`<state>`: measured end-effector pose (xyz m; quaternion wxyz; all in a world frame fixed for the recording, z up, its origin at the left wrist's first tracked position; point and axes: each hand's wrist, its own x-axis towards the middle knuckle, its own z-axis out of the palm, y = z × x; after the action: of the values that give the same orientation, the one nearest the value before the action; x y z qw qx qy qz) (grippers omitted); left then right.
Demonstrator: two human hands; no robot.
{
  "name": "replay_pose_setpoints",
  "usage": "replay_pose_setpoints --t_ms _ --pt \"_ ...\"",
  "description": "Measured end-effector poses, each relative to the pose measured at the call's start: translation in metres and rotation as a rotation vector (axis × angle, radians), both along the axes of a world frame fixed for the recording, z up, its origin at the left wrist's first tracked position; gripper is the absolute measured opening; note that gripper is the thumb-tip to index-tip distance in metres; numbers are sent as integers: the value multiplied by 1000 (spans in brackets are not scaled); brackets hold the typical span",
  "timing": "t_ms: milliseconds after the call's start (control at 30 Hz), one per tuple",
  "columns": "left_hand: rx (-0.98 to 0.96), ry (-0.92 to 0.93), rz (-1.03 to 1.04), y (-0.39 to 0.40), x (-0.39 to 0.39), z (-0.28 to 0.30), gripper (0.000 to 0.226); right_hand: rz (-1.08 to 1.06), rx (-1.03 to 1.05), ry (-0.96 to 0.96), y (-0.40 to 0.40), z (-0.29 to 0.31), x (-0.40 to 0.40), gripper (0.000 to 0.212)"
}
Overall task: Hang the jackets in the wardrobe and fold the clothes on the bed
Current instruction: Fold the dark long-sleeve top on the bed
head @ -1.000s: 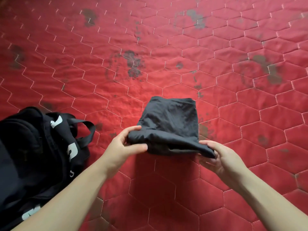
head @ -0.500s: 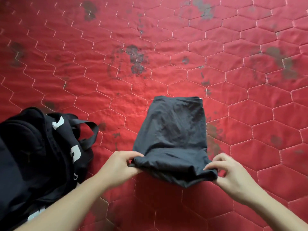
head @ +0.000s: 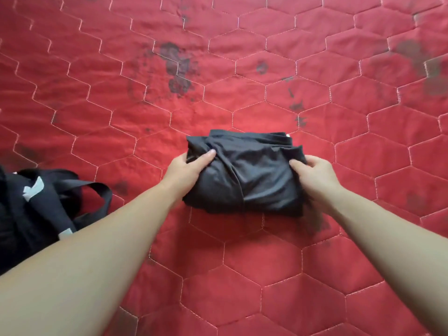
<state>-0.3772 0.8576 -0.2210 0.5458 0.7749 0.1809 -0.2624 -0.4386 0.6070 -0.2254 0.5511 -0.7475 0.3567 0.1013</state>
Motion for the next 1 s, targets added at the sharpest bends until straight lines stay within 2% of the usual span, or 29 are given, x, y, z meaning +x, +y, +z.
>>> replay_pose_setpoints --t_ms 100,167,233,333,400,467,500,567,633,667,733,800,900,1000 --pt "-32 -233 20 1 6 -3 8 0 -276 -321 7 2 -1 17" --pt "-134 -273 106 -3 18 1 4 -44 -371 -451 13 7 9 15" --pt "-70 -263 126 -7 29 -1 8 -69 -405 -428 15 1 23 16" --pt "280 -192 32 -9 34 -15 32 -14 -457 -204 8 -15 37 16" --pt "325 -165 44 -10 33 -18 40 1 -460 -152 3 -21 40 17" --pt "319 -181 147 -8 29 -12 36 -17 -439 -126 2 -19 38 20" --pt "356 -253 190 -6 26 -7 33 -38 -430 -119 3 -16 36 23" --pt "470 -583 122 -9 12 9 34 -29 -536 -204 9 -6 29 37" --pt "531 -848 -162 -26 -6 19 40 117 -753 -387 28 5 21 47" --pt "553 -880 -321 -38 -16 19 43 222 -806 -462 40 8 18 48" --pt "632 -785 -559 -54 -30 12 51 444 -799 -503 59 4 13 50" --pt "749 -663 -682 -51 -31 -3 53 611 -802 -363 65 -10 6 52" --pt "815 -640 -743 -25 -27 -23 59 741 -900 -228 47 -29 -5 57" --pt "698 -539 -636 -17 -26 -24 67 767 -934 -187 29 -31 -8 61"
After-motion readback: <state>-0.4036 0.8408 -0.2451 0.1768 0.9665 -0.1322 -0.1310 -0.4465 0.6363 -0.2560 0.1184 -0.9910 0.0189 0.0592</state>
